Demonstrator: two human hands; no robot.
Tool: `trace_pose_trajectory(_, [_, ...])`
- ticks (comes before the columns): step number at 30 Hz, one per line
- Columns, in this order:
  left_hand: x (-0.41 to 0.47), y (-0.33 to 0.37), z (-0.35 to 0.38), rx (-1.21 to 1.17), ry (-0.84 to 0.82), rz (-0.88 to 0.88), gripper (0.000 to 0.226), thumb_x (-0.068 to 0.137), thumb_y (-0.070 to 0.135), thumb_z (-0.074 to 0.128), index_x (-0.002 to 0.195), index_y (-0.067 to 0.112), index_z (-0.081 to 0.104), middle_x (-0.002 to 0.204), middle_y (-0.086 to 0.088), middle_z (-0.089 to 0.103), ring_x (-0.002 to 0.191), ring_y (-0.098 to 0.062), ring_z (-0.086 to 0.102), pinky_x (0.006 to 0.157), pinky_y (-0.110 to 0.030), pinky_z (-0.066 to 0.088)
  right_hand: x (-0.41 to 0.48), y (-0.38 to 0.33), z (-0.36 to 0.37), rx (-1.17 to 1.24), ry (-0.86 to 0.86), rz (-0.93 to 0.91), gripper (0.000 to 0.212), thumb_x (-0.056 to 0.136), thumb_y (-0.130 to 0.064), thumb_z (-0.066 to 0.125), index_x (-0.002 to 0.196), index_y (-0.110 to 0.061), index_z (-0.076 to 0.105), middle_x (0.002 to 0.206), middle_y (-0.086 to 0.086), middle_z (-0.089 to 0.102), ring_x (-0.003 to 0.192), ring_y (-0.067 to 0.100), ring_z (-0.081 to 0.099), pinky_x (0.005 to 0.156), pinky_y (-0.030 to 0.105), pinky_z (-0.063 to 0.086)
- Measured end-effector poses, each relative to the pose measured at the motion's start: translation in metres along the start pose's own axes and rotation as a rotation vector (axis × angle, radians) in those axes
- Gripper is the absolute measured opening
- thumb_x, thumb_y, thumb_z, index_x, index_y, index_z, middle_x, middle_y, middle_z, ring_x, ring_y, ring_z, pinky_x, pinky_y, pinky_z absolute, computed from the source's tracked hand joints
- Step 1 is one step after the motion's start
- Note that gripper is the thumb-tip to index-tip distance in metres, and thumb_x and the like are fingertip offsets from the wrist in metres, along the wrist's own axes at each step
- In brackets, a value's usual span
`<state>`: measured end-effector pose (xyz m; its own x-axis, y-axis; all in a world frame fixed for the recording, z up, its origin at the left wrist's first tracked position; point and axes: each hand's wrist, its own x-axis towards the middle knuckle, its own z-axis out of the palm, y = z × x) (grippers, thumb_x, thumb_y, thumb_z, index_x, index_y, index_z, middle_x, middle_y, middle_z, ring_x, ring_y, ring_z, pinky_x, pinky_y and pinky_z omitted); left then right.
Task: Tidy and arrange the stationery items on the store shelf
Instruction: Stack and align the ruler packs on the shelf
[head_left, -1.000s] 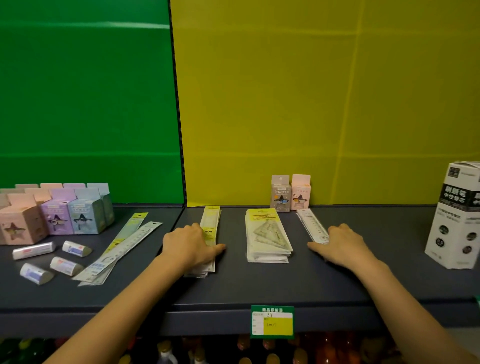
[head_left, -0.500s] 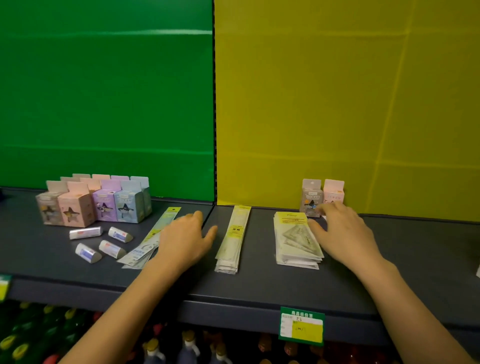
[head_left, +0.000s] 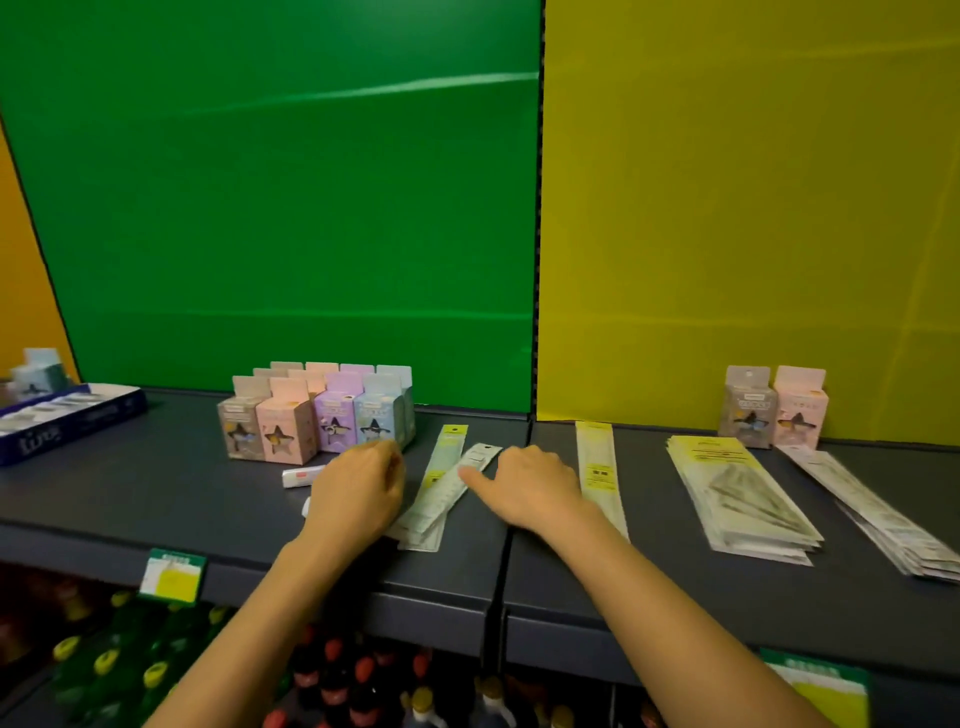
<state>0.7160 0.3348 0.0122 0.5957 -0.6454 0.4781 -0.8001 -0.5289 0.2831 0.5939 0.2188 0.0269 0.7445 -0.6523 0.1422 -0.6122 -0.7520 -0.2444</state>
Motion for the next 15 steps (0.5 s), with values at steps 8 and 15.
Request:
trace_pose_trajectory(8, [0.009,-0.03,-0.002,0.006,-0.059,0.104,0.017,0.087,0.023,0.051,0.096,0.011,0.059,0.105,-0.005,0.064,0.097,-0.024,0.056,0.08,-0.037,0.047,0.044,-0.038,0.027,-0.088,-0.098,0.204,0.075,0.082,-0.067,0.042,0.129,-0.009,0.047,0.134,0.011,0.05,0.12,0.028,0.049,0.083,0.032,0.043])
trace_pose_trajectory(15, [0.017,-0.028,0.004,-0.012,-0.042,0.185,0.023,0.091,0.025,0.047,0.1,0.009,0.061,0.107,-0.008,0.065,0.097,-0.025,0.057,0.078,-0.032,0.044,0.052,-0.032,0.028,0.016,-0.135,0.246,0.062,0.089,-0.052,0.042,0.133,-0.007,0.043,0.133,0.013,0.05,0.12,0.032,0.049,0.092,0.036,0.042])
